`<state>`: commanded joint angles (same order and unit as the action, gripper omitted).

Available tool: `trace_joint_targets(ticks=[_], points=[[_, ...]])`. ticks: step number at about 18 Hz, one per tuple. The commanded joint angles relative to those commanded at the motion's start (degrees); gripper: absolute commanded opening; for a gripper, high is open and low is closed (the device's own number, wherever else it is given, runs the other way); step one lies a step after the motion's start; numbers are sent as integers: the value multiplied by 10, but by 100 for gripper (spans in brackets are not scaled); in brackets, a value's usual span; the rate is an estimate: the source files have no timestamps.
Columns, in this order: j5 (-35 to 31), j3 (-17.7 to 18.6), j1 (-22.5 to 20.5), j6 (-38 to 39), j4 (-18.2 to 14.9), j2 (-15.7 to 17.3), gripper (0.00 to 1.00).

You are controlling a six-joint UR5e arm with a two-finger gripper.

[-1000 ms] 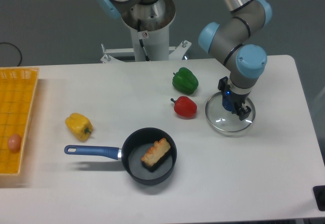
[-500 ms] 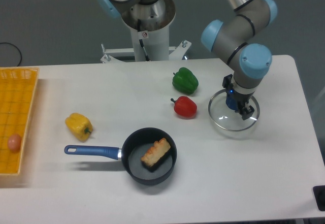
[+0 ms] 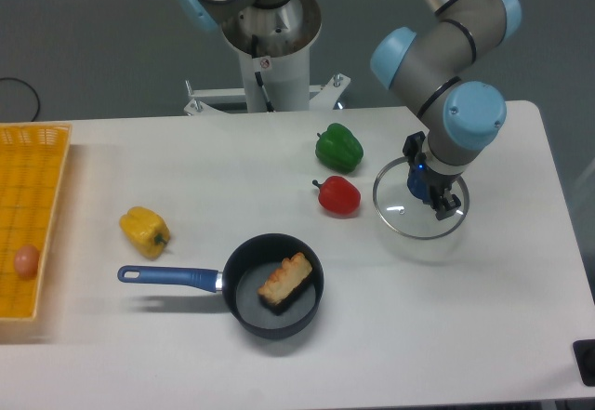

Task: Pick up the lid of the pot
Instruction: 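Lift the glass lid by its knob up off the table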

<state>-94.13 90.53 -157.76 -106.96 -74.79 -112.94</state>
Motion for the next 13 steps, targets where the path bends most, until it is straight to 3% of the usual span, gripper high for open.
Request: trace_joint_targets(ticks=[6, 13], points=[[1, -33, 8, 1, -13, -8, 62], [1, -45, 19, 11, -13, -20, 62]])
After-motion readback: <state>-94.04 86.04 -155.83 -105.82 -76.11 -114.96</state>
